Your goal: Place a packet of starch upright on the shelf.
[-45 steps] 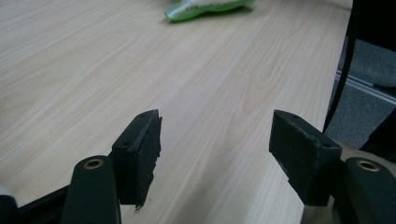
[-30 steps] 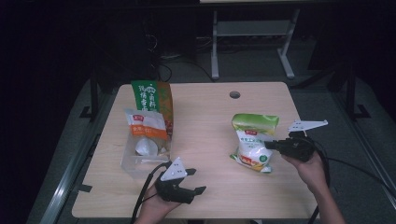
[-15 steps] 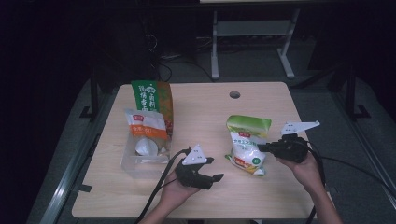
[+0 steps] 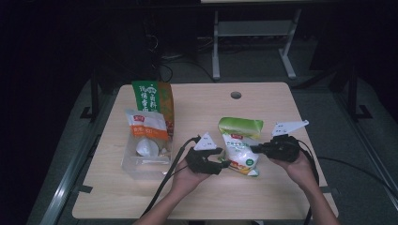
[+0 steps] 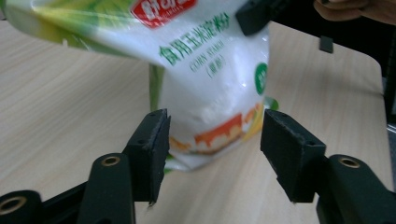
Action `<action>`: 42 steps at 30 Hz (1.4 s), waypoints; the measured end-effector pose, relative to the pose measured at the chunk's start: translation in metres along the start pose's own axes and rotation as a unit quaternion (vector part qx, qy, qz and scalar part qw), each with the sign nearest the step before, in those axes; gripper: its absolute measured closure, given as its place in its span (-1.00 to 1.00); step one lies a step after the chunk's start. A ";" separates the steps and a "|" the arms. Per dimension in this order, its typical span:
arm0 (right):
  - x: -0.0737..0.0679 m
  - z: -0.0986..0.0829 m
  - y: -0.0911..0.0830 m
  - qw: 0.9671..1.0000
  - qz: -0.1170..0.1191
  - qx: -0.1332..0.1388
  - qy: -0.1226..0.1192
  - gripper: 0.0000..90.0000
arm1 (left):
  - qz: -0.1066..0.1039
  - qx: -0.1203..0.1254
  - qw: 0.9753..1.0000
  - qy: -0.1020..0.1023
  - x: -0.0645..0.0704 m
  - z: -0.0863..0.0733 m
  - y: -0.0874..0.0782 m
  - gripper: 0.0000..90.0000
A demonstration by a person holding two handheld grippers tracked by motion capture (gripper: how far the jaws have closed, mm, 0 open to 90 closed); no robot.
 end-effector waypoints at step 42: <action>-0.011 0.021 0.021 1.000 0.020 -0.021 -0.004 0.99 | 0.022 0.018 1.000 -0.009 0.001 -0.002 -0.019 0.66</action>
Point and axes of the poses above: each handheld gripper's, and its own axes: y roughly forward along the jaws, z roughly out of its top, x roughly to its right, the point moved 2 cm from there along y, roughly forward along the jaws, and after that the axes turned 3 degrees about -y, right-handed, at the moved point
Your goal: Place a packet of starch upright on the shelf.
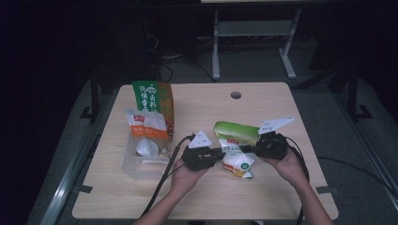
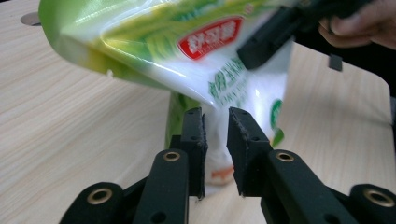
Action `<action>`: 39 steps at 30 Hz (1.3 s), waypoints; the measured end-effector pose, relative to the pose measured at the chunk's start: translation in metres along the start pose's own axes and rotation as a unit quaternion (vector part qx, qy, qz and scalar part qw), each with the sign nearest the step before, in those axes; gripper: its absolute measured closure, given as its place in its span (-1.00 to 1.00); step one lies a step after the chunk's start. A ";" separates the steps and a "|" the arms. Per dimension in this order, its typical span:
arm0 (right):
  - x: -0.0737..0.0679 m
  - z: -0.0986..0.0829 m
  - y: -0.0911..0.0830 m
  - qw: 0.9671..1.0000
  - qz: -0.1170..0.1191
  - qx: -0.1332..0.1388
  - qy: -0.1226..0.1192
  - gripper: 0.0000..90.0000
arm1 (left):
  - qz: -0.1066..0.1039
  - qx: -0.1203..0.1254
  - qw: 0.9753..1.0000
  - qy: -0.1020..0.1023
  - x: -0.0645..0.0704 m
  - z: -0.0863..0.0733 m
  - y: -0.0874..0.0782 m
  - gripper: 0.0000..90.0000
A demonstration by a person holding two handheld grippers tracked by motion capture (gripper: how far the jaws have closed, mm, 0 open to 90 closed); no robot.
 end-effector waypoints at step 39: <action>-0.017 0.058 0.003 1.000 0.024 -0.008 -0.019 1.00 | -0.039 -0.034 0.998 0.023 0.021 -0.058 -0.068 -0.11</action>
Point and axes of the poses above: each handheld gripper's, and its own axes: y roughly forward along the jaws, z roughly out of its top, x roughly to its right, the point moved 2 cm from there along y, roughly forward along the jaws, and after that the axes turned 3 degrees about -y, right-handed, at the moved point
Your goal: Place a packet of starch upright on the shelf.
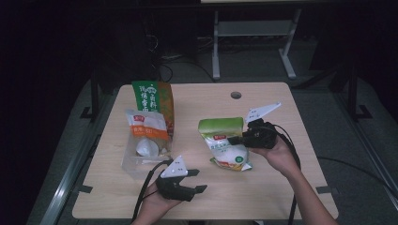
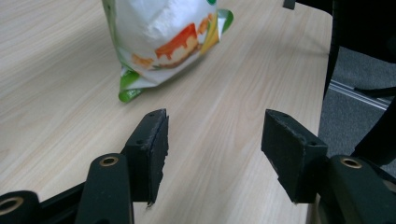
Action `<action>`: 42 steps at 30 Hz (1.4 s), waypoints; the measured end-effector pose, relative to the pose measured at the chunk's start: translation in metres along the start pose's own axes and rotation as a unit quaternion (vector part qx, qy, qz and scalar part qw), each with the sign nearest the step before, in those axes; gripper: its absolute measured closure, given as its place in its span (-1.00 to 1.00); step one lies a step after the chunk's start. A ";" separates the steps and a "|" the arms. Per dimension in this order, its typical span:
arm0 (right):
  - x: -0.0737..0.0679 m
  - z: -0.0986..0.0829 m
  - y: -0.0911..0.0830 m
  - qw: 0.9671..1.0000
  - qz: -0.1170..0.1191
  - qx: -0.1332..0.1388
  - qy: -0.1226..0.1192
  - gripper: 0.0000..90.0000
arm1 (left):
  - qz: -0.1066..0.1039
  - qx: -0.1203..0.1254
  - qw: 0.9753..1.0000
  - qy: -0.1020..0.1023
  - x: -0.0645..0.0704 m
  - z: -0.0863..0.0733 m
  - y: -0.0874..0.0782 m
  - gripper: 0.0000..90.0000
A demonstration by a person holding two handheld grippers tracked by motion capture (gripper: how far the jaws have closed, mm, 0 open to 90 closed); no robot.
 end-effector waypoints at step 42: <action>-0.055 0.120 0.042 0.994 0.074 0.015 -0.081 1.00 | -0.029 0.000 0.999 0.039 0.028 -0.020 -0.003 -0.15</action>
Point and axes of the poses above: each handheld gripper's, and its own axes: y roughly forward along the jaws, z roughly out of its top, x roughly to its right, the point moved 2 cm from there along y, roughly forward along the jaws, and after that the axes turned 3 degrees about -y, right-handed, at the moved point
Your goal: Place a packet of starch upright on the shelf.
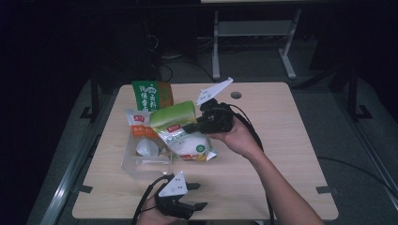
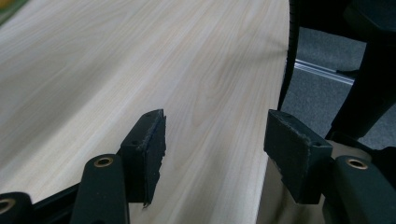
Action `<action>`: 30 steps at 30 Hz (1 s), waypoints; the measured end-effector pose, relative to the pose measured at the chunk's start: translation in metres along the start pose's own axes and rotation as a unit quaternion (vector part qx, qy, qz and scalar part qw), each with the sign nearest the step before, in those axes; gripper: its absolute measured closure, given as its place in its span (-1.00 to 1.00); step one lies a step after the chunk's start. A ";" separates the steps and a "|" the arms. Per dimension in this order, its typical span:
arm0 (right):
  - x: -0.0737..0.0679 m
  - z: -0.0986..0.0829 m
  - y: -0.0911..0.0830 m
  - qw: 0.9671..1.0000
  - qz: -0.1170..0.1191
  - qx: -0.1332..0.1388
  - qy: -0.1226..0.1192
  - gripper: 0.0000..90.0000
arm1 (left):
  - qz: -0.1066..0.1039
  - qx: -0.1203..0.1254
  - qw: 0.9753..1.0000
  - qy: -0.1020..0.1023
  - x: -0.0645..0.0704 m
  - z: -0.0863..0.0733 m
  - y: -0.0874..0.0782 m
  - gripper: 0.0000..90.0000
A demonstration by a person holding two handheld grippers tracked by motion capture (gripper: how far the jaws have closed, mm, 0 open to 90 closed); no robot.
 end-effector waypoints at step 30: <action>-0.019 0.047 0.075 0.997 0.062 0.048 -0.018 1.00 | 0.012 0.008 1.000 0.007 0.002 0.000 -0.005 -0.17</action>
Point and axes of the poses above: each handheld gripper's, and its own axes: y roughly forward along the jaws, z roughly out of its top, x roughly to its right, the point moved 2 cm from there along y, roughly forward along the jaws, and after that the axes turned 3 degrees about -y, right-handed, at the moved point
